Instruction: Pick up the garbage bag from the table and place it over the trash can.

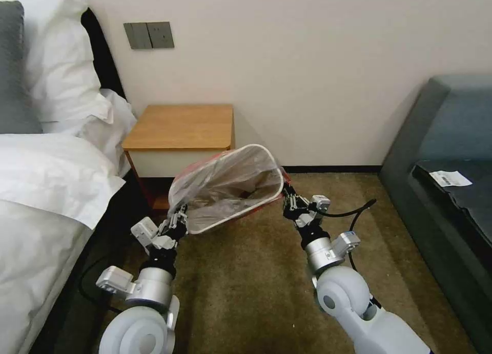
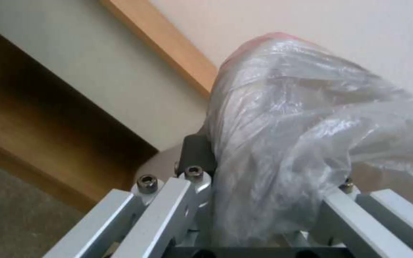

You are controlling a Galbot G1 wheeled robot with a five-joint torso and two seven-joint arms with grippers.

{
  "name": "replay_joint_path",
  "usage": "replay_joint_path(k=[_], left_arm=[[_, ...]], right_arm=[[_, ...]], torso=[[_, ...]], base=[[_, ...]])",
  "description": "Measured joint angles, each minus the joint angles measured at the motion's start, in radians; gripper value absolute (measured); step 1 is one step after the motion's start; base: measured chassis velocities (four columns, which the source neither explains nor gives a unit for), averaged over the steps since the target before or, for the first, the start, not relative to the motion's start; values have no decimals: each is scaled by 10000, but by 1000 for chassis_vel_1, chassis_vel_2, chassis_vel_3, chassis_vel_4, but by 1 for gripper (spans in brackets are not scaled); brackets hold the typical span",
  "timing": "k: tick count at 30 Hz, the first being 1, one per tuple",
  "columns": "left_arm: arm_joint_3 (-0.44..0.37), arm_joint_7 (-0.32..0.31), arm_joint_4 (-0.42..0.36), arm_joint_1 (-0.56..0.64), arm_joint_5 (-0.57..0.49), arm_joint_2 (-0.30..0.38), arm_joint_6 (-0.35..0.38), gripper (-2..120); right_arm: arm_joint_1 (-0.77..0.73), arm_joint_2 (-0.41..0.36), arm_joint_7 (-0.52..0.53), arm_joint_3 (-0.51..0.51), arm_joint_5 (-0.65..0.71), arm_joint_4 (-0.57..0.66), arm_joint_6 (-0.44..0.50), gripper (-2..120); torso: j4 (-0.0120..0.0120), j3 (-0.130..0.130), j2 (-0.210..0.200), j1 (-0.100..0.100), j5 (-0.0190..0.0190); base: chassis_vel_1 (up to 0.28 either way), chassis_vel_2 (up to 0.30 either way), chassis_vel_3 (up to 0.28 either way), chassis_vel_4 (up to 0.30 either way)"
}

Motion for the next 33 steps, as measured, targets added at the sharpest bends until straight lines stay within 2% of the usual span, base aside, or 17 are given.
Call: replay_joint_path(k=[10,14,16,24,26,33], left_arm=[[77,-140,-446,165,-271,-11,110,14],[147,-186,-523,308,-345,-53,125,14],[172,-194,-517,367,-368,-82,129,14],[186,-313,-615,506,-914,-41,340,14],[202,-328,-618,565,-957,-28,402,14],[224,-349,-735,605,-983,-69,422,15]], right_arm=[[191,28,-3,92,-144,-718,109,0],[302,47,-185,102,-798,-1050,316,0],[310,92,-444,123,-1665,-1300,542,0],[378,124,-664,196,-3290,-1830,807,0],[499,144,-673,256,-4120,-2260,1028,0],[620,210,-572,292,-4774,-2683,1105,0]], torso=[[0,0,0,0,1],[0,1,0,0,1],[0,0,0,0,1],[-1,0,0,0,1],[0,0,0,0,0],[0,0,0,0,0]], base=[[0,0,0,0],[0,0,0,0],[0,0,0,0],[0,0,0,0],[0,0,0,0],[0,0,0,0]])
